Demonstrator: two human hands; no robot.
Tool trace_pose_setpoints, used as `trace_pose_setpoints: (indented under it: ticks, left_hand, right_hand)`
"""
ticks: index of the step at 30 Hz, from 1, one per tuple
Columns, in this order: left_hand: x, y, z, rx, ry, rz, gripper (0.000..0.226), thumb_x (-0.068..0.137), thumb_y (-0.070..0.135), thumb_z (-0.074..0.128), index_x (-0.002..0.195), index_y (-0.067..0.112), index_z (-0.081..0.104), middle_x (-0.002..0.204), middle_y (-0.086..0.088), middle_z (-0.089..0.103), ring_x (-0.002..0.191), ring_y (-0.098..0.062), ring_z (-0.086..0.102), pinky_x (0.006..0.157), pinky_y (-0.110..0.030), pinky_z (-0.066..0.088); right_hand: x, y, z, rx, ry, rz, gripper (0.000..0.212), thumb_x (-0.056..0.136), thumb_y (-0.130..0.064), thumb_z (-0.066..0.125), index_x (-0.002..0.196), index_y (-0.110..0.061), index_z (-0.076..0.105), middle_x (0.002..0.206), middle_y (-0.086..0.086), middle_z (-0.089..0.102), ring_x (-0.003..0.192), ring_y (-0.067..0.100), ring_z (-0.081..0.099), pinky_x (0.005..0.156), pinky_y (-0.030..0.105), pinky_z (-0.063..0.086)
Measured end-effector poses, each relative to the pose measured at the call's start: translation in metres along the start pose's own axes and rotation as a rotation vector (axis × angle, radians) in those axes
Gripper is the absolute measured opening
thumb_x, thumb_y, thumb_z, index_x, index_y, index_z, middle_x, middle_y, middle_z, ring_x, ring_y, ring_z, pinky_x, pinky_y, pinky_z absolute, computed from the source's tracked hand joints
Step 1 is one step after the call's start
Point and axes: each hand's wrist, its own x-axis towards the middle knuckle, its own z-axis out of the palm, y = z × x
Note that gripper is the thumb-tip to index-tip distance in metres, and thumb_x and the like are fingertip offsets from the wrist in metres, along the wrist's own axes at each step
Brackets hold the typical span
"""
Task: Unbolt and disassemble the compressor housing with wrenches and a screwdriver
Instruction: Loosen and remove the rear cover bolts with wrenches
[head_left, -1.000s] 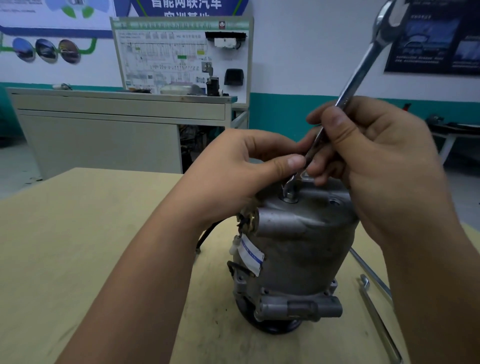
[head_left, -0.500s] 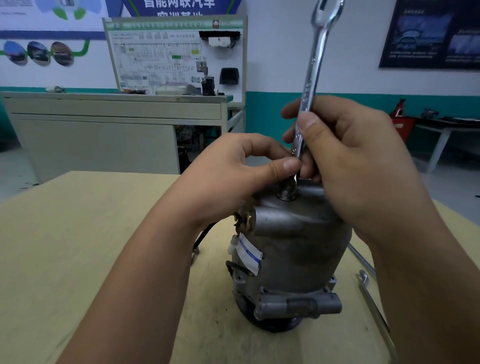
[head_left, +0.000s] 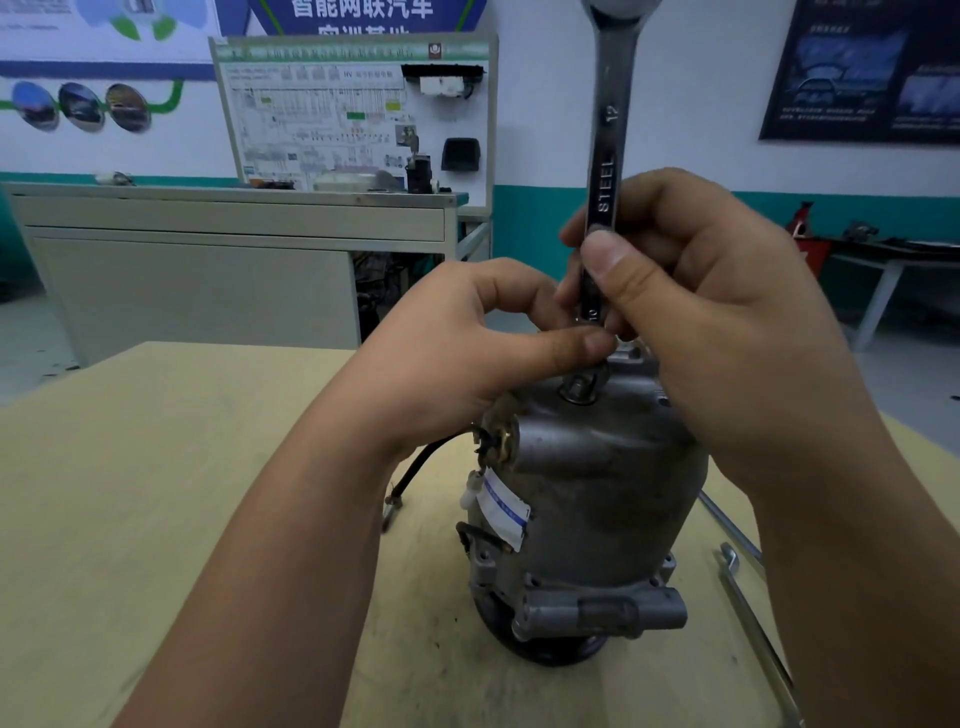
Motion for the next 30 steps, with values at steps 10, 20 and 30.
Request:
trace_pose_setpoints:
  ticks: [10, 20, 30]
  left_hand:
    - [-0.001, 0.004, 0.001, 0.084, 0.065, 0.058, 0.015, 0.062, 0.04, 0.076, 0.057, 0.032, 0.064, 0.087, 0.013, 0.063, 0.095, -0.008, 0.06, 0.095, -0.041, 0.043]
    - [0.0, 0.004, 0.003, 0.071, -0.048, 0.057, 0.02, 0.071, 0.036, 0.067, 0.089, 0.028, 0.071, 0.098, 0.013, 0.063, 0.104, -0.006, 0.059, 0.102, -0.041, 0.04]
    - [0.002, 0.004, 0.007, 0.095, 0.084, 0.057, 0.006, 0.065, 0.04, 0.07, 0.061, 0.039, 0.065, 0.094, 0.006, 0.065, 0.097, -0.012, 0.061, 0.097, -0.046, 0.043]
  right_hand:
    - [0.0, 0.0, -0.004, -0.073, 0.018, -0.015, 0.014, 0.086, -0.022, 0.049, 0.08, -0.016, 0.06, 0.075, 0.001, 0.063, 0.058, 0.004, 0.055, 0.055, 0.015, 0.046]
    - [-0.001, 0.002, -0.013, 0.011, -0.057, 0.044, 0.021, 0.089, -0.026, 0.042, 0.079, -0.015, 0.057, 0.071, 0.001, 0.06, 0.062, 0.008, 0.052, 0.059, 0.021, 0.046]
    - [-0.001, 0.003, -0.01, -0.161, 0.06, -0.01, 0.024, 0.095, -0.026, 0.037, 0.084, -0.023, 0.059, 0.074, -0.001, 0.063, 0.061, 0.005, 0.056, 0.057, 0.016, 0.046]
